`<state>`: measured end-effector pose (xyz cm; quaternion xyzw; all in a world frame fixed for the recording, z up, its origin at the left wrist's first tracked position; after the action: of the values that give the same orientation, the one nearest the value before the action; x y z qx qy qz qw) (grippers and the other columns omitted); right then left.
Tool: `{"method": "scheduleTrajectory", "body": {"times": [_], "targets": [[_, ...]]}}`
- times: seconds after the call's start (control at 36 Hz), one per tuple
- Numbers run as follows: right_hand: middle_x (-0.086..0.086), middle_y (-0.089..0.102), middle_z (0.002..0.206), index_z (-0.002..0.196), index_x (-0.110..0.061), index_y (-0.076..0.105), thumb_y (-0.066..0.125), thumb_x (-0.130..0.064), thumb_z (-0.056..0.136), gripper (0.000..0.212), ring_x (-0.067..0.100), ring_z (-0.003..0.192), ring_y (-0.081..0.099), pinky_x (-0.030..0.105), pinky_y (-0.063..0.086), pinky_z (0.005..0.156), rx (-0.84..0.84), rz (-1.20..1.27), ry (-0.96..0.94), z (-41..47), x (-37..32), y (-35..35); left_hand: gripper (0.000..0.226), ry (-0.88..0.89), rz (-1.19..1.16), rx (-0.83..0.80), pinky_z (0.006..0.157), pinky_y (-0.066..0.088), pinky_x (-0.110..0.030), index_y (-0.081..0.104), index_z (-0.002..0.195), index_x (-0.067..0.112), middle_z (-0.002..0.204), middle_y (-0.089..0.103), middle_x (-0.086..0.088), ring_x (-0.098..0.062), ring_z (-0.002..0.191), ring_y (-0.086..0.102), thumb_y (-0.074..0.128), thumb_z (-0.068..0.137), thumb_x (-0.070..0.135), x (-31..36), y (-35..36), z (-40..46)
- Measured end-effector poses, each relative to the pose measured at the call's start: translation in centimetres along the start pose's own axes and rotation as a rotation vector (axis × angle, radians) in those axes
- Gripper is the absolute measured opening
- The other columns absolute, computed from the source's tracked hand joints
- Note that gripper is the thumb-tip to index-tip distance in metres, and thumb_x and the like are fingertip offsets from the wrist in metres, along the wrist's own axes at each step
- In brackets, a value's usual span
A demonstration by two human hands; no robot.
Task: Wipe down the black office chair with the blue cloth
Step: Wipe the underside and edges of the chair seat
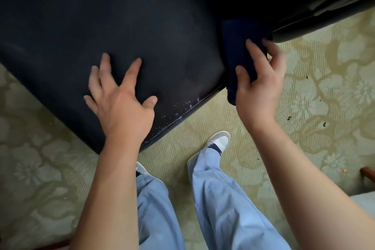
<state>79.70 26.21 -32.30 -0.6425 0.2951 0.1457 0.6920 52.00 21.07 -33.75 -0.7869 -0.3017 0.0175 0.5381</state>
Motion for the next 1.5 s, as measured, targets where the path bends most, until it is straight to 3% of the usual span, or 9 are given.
{"method": "scheduleTrajectory", "body": {"times": [0.19,0.33,0.47,0.56,0.69,0.92,1.19,1.36,1.5], "targets": [[0.014,0.051,0.135,0.130,-0.018,0.065,0.069,-0.009,0.086,0.045,0.030,0.118,0.049,0.035,0.039,0.105,-0.066,-0.035,-0.101,-3.6,-2.6,2.2,0.084,0.001,-0.009,0.032,0.116,0.014,-0.071,0.039,0.149,0.042,0.167,0.005,-0.002,-0.032,0.153,0.002,0.083,0.079,0.030,0.0,0.6,0.0],[0.013,0.053,0.134,0.128,-0.019,0.066,0.069,-0.007,0.088,0.042,0.033,0.107,0.050,0.016,0.031,0.095,-0.154,-0.027,-0.154,-7.7,-5.2,3.8,0.083,0.020,-0.002,0.036,0.114,0.017,-0.071,0.039,0.148,0.043,0.167,0.007,-0.003,-0.031,0.153,0.005,0.082,0.079,0.030,0.0,0.4,-0.1],[0.012,0.053,0.135,0.128,-0.017,0.066,0.069,-0.005,0.087,0.043,0.033,0.108,0.051,0.018,0.034,0.096,-0.254,0.002,-0.197,-9.5,-6.5,4.3,0.079,0.044,-0.024,-0.007,0.118,0.008,-0.069,0.035,0.151,0.042,0.168,0.003,-0.002,-0.029,0.154,-0.002,0.076,0.085,0.029,-0.2,0.1,-0.2],[0.012,0.053,0.135,0.128,-0.015,0.066,0.069,-0.006,0.087,0.042,0.031,0.114,0.052,0.016,0.031,0.103,-0.209,0.039,-0.187,-8.8,-6.5,2.8,0.074,0.063,-0.074,0.019,0.122,0.008,-0.061,0.036,0.152,0.038,0.167,0.009,-0.002,-0.027,0.154,0.002,0.072,0.088,0.026,-1.0,-0.4,-1.0],[0.011,0.050,0.136,0.131,-0.015,0.063,0.069,-0.007,0.086,0.047,0.029,0.120,0.051,0.033,0.040,0.107,-0.046,0.030,-0.072,-6.1,-4.6,0.5,0.061,-0.139,-0.232,0.199,0.120,0.022,-0.051,0.051,0.144,0.029,0.160,0.029,-0.008,-0.036,0.145,0.024,0.069,0.087,0.018,-6.7,-2.5,-2.7],[0.009,0.044,0.137,0.139,-0.020,0.056,0.066,-0.008,0.088,0.053,0.024,0.126,0.045,0.014,0.026,0.108,-0.033,0.014,0.015,-6.3,-3.2,2.4,0.062,-0.307,-0.445,0.139,0.097,0.025,-0.007,0.045,0.147,0.038,0.162,0.013,-0.003,-0.025,0.143,0.032,0.065,0.093,0.016,-11.7,-1.0,-4.2],[0.014,0.049,0.128,0.133,-0.018,0.062,0.070,-0.006,0.085,0.051,0.028,0.116,0.051,0.037,0.044,0.101,-0.111,0.047,-0.075,-12.7,-7.6,5.9,0.068,-0.307,-0.417,0.083,0.097,0.027,-0.020,0.039,0.150,0.045,0.163,0.011,0.001,-0.027,0.141,0.035,0.067,0.093,0.020,-12.0,-0.7,-4.2],[0.014,0.048,0.131,0.132,-0.017,0.064,0.070,-0.006,0.086,0.047,0.030,0.115,0.051,0.035,0.044,0.098,-0.228,0.103,-0.136,-16.6,-9.8,7.4,0.066,-0.290,-0.386,0.047,0.091,0.023,-0.018,0.037,0.149,0.046,0.163,0.011,0.002,-0.031,0.137,0.032,0.062,0.096,0.018,-12.1,-1.0,-4.5],[0.018,0.050,0.130,0.128,-0.011,0.066,0.070,-0.003,0.084,0.044,0.028,0.116,0.052,0.030,0.041,0.104,-0.093,0.114,-0.110,-14.4,-8.9,4.5,0.066,-0.252,-0.430,0.076,0.092,0.020,-0.009,0.041,0.149,0.041,0.160,0.019,0.001,-0.023,0.141,0.031,0.064,0.093,0.014,-13.3,-1.4,-5.1]]}}
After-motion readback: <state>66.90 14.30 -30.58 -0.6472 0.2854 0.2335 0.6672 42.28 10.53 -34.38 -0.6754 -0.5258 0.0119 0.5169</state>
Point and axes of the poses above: each hand's wrist, its own z-axis towards the middle knuckle, its own y-axis out of the palm, x = y × z, the point moved 8 cm from there along z, towards the middle knuckle
